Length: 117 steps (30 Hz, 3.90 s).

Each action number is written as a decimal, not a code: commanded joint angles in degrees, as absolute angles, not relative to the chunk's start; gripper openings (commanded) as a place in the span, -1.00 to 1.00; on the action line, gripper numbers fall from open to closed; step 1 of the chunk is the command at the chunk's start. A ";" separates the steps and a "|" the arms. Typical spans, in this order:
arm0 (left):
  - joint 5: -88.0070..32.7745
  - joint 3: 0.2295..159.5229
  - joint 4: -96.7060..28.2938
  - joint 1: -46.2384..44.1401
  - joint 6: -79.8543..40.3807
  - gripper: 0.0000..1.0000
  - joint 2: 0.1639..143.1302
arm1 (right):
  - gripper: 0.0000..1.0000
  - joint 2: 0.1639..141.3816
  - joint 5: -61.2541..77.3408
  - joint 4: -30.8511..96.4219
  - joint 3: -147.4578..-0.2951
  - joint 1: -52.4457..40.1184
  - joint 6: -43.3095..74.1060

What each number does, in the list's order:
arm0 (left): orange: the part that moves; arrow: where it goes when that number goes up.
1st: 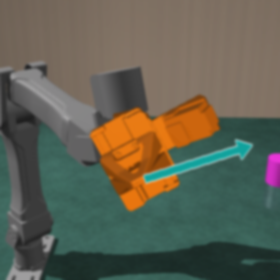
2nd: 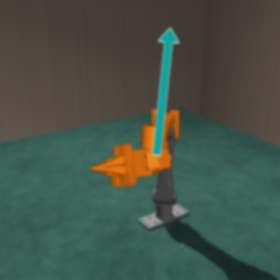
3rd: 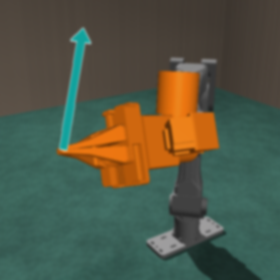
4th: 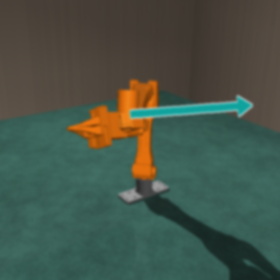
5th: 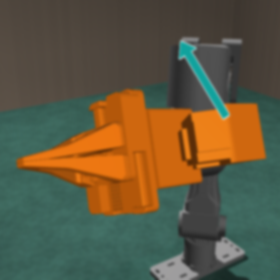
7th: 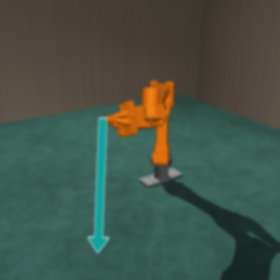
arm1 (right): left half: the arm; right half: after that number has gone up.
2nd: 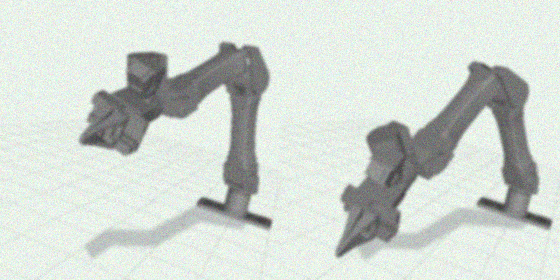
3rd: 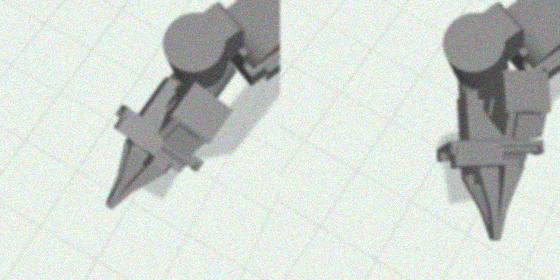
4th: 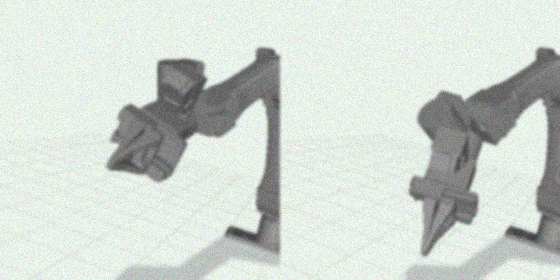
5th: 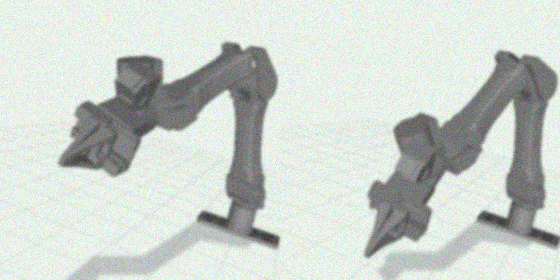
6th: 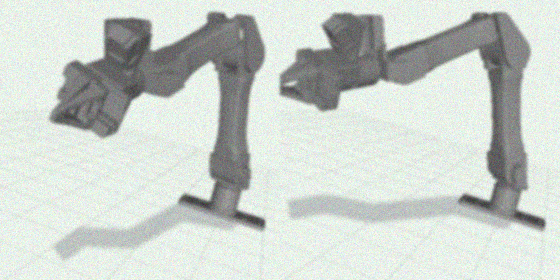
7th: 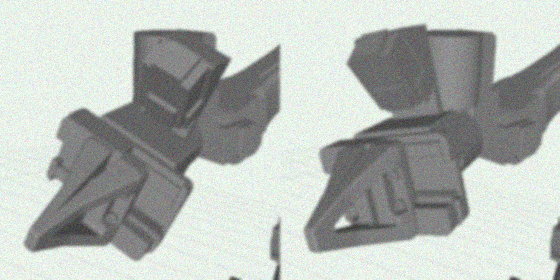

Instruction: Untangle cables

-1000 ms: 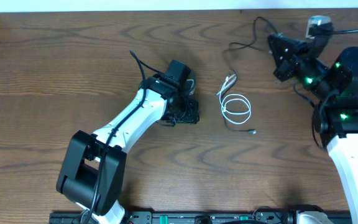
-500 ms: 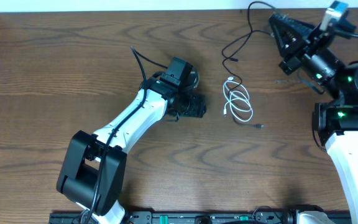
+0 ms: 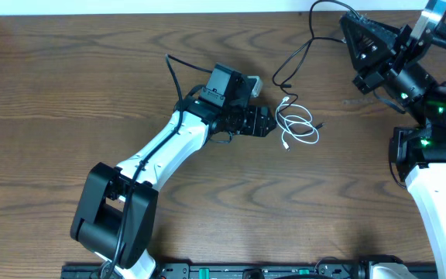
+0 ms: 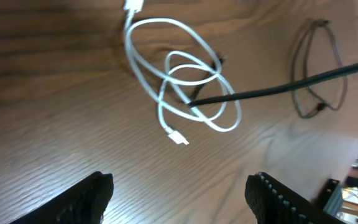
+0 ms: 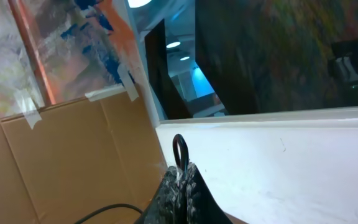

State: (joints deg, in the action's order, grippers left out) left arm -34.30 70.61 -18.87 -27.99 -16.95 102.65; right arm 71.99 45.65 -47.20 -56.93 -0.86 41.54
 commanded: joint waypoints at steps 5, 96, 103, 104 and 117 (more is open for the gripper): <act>-43.92 71.48 -14.92 -28.12 -17.04 0.50 102.21 | -0.98 71.46 45.04 -47.62 -57.28 -1.21 42.39; -37.85 71.48 -22.24 -16.80 -18.85 -0.70 101.93 | -0.98 78.63 -14.61 9.82 -59.96 42.41 21.15; -37.85 71.48 -22.28 -16.80 -18.85 -0.70 101.93 | -0.98 86.96 -8.12 19.92 -67.13 42.72 11.90; -37.85 71.48 -22.28 -16.80 -18.85 -0.70 101.93 | -0.98 88.23 -7.46 22.68 -69.52 42.72 11.90; -36.36 71.46 -23.99 -16.84 -18.22 -0.70 101.93 | -0.98 97.14 1.76 53.04 -110.28 42.72 11.62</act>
